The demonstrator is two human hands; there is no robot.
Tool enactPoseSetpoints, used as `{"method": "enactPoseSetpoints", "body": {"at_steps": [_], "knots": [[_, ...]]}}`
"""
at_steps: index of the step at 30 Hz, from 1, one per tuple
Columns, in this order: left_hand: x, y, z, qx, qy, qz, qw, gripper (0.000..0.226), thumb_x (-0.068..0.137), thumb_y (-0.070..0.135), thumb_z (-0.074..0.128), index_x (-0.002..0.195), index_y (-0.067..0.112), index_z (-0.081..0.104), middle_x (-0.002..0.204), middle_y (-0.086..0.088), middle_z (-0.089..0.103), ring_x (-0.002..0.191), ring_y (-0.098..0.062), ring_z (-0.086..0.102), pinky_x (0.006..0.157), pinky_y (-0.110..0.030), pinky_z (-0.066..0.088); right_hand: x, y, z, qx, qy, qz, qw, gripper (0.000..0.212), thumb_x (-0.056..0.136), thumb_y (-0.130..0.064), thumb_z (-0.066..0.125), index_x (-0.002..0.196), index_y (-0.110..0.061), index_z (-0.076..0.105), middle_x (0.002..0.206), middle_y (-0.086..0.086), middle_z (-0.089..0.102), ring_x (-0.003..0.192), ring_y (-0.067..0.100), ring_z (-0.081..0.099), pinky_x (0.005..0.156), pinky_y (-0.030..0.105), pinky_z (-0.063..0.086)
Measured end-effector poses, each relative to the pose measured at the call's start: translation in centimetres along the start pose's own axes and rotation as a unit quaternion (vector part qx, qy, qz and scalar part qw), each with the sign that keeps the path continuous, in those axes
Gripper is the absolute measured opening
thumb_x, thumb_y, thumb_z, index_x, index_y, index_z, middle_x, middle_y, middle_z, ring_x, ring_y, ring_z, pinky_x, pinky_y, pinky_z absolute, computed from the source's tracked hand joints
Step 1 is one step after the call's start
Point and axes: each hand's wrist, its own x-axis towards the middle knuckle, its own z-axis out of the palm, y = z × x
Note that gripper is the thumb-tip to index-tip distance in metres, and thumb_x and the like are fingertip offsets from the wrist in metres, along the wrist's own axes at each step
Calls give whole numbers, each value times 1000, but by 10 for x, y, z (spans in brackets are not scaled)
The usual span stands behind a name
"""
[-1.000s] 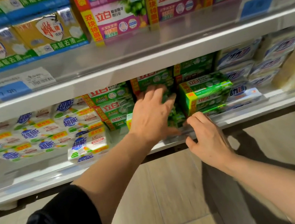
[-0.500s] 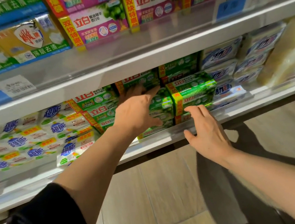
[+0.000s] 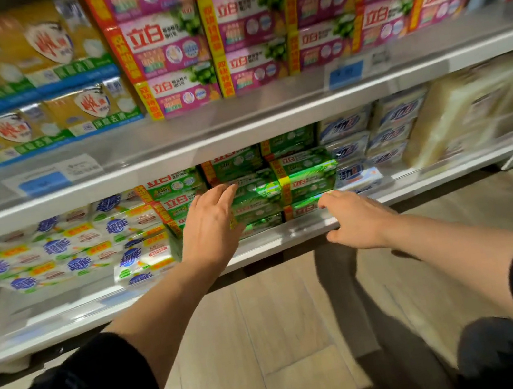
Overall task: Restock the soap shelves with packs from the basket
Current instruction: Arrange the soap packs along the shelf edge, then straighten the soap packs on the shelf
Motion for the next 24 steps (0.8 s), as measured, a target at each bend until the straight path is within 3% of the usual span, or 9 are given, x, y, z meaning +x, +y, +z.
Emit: {"method": "enactPoseSetpoints", "body": {"at_steps": [3,7,13,16,18,22,24], "knots": [[-28,11,-42,-28,-48,-29,998,59,81,21,76,135,12,53,125,-9,61,112,-29,57,94,-40,47,-50,-3,-56,-34,-84,-7,996,56,88,-29,66,135,-11,44,134,10,52,120,26,50,90,29,41],[-32,58,-116,-77,-109,8,991,45,82,20,74,125,14,61,116,-5,68,100,-22,66,87,-37,53,-134,-6,-130,-77,-89,-5,993,54,90,-32,64,136,-10,46,132,9,54,118,24,51,79,23,34],[-12,195,-216,-129,-68,157,977,45,81,16,75,124,11,62,110,-9,70,94,-23,68,87,-38,55,-269,28,-221,-55,66,36,996,49,86,-30,68,130,-12,54,120,9,61,104,22,56,84,27,42],[-17,277,-240,-159,-55,231,958,45,83,17,72,126,11,60,110,-6,69,93,-19,68,88,-35,54,-335,60,-247,-55,150,77,984,43,86,-26,69,125,-11,58,112,9,65,100,24,59,80,25,39],[-23,328,-243,-178,-63,277,942,47,84,22,72,128,13,58,111,-6,69,94,-18,67,88,-37,54,-376,86,-254,-48,199,104,973,39,85,-23,70,120,-10,62,107,10,68,100,26,61,81,27,41],[-46,426,-230,-196,-79,374,903,53,84,31,73,130,13,57,119,-8,67,108,-22,63,94,-32,48,-456,142,-243,-46,273,167,946,29,84,-18,70,112,-10,66,98,9,72,95,26,65,69,22,35],[-59,467,-220,-193,-102,404,888,58,85,36,72,134,12,54,129,-8,61,118,-21,57,100,-30,44,-491,167,-228,-39,298,203,932,27,83,-17,70,109,-9,68,97,10,72,95,27,66,74,25,40]]}}
